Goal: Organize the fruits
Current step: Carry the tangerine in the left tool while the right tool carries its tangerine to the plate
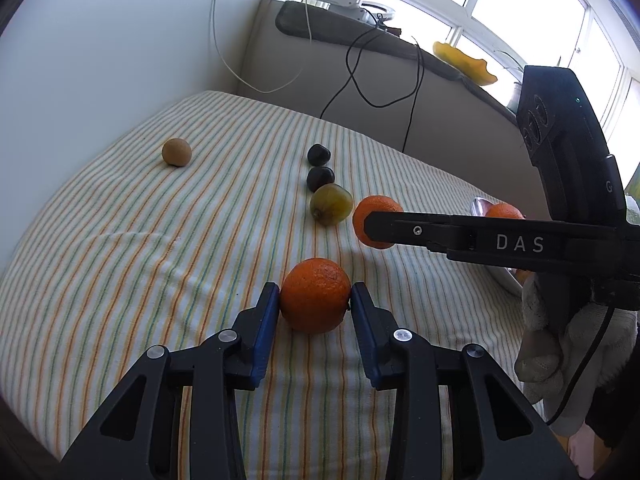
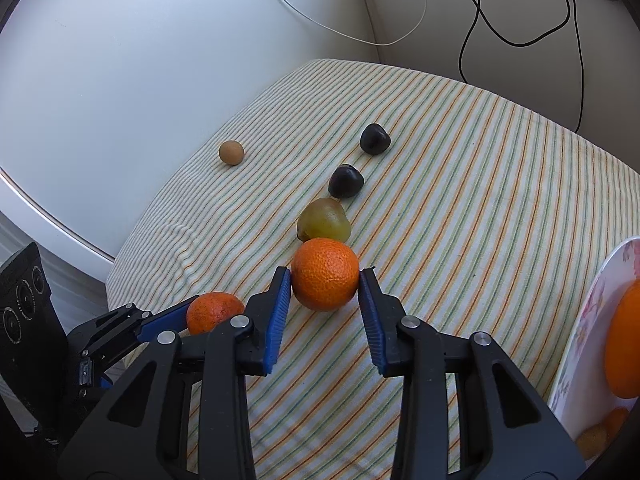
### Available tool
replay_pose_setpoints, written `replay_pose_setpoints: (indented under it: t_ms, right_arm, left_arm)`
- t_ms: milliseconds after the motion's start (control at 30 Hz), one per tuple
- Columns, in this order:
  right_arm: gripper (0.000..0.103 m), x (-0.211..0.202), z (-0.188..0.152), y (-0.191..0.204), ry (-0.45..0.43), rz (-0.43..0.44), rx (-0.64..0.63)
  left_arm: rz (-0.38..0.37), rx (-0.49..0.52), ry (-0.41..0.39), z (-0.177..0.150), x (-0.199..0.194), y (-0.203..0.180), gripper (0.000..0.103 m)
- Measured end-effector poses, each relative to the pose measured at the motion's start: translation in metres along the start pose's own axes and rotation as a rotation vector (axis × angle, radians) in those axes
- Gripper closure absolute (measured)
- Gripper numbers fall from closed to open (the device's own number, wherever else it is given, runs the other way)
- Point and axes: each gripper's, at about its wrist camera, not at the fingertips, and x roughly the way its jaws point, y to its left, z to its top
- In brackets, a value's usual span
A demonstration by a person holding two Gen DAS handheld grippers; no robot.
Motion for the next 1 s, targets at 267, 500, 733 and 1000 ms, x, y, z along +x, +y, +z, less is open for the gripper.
replay_pose_setpoints:
  t_ms: [267,500,733,1000]
  right_arm:
    - [0.067,-0.029,-0.008,-0.002,-0.048,0.006,0.005]
    - [0.067,-0.062,-0.024,-0.011,-0.106,-0.003,0.024]
    - [0.067,-0.098,-0.043,-0.032,-0.162,-0.051,0.056]
    - [0.067,-0.119,-0.066,-0.061,-0.169,-0.112,0.103]
  left_arm:
    - [-0.018,0.012,-0.020,0.007,-0.006,-0.008,0.068]
    - [-0.060,0.033,-0.037,0.022,-0.004,-0.025,0.068]
    - [-0.109,0.081,-0.046,0.034,0.003,-0.053,0.068]
    - [-0.166,0.133,-0.039,0.038,0.011,-0.084,0.068]
